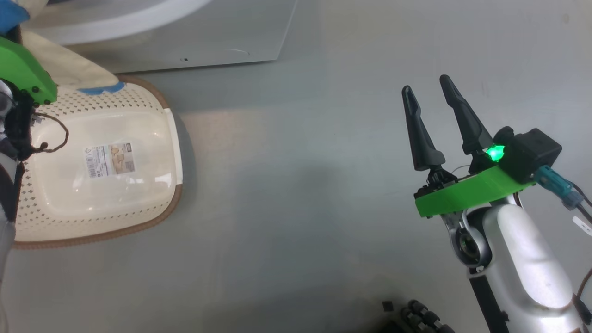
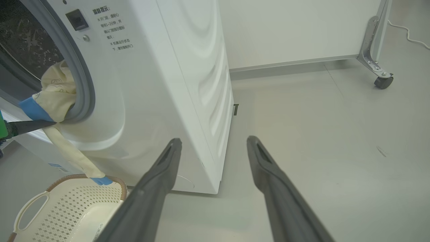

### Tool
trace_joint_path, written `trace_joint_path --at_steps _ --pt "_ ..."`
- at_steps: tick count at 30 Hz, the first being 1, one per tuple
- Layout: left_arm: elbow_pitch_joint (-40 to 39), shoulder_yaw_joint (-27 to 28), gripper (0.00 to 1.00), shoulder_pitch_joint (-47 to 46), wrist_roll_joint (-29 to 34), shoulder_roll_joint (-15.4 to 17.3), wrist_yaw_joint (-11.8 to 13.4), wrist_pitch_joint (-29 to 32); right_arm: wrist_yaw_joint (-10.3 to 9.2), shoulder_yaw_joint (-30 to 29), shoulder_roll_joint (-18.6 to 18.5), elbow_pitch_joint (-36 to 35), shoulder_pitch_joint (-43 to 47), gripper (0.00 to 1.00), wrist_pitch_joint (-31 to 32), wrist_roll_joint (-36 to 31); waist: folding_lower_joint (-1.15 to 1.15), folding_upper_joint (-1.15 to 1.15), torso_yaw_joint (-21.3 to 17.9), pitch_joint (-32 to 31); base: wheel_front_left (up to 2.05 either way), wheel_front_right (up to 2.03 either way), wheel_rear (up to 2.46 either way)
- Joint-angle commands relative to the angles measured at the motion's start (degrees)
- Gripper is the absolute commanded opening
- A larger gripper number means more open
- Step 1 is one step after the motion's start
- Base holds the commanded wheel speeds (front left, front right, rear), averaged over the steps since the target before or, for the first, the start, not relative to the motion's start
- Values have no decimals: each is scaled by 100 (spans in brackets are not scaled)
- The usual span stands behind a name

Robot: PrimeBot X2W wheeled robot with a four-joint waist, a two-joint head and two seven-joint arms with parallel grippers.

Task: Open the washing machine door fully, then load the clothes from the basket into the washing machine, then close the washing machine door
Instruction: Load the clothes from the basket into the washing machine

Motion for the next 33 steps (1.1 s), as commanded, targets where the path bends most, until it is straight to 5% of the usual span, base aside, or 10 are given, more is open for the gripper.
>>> trace_joint_path --at_steps 1,8,17,22,33 --pt "-368 150 0 42 -67 385 25 103 8 62 -33 -185 65 100 -52 -41 0 0 69 -30 0 0 0" --pt "-1853 291 0 241 -288 806 129 860 8 66 -33 -185 73 100 -53 -32 0 0 141 -45 0 0 0" --pt "-3590 730 0 170 -505 1572 623 1890 8 260 -33 -191 -38 100 -54 198 0 0 -160 72 0 0 0" --pt "-3664 955 0 -245 -609 1750 783 2140 8 355 -33 -212 -108 100 -54 346 0 0 -456 246 0 0 0" --pt "-2522 896 0 -1505 32 2447 538 1726 8 623 -33 -281 -228 100 -54 617 0 0 -1133 735 0 0 0"
